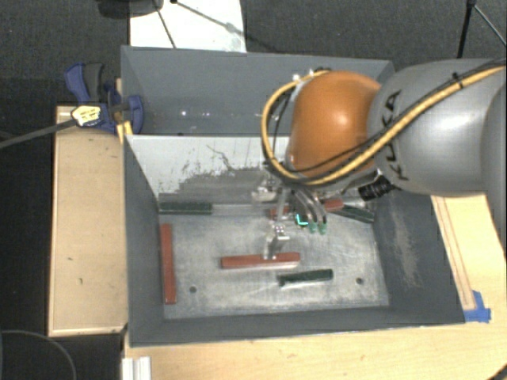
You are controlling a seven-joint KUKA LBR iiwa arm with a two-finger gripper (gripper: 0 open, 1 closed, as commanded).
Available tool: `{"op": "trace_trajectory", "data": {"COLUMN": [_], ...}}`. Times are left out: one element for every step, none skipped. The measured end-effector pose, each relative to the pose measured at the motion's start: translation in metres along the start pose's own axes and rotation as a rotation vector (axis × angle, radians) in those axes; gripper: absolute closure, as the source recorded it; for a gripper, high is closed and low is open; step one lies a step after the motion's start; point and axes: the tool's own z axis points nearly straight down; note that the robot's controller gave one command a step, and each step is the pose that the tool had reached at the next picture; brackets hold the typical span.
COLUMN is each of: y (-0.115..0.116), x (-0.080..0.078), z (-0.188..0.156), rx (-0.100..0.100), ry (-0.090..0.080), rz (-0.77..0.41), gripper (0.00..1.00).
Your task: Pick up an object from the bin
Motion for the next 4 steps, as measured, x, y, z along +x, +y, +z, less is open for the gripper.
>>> {"op": "trace_trajectory", "data": {"y": [-0.001,-0.018,-0.018,-0.003], "x": [-0.002,0.020,0.020,0.038], "z": [-0.004,0.106,0.106,-0.070], "rx": [-0.001,-0.001,-0.001,-0.001], "ry": [-0.008,-0.008,-0.008,-0.015], "rz": [0.002,-0.074,-0.072,-0.099], "gripper": [0.00,1.00,1.00,1.00]}}
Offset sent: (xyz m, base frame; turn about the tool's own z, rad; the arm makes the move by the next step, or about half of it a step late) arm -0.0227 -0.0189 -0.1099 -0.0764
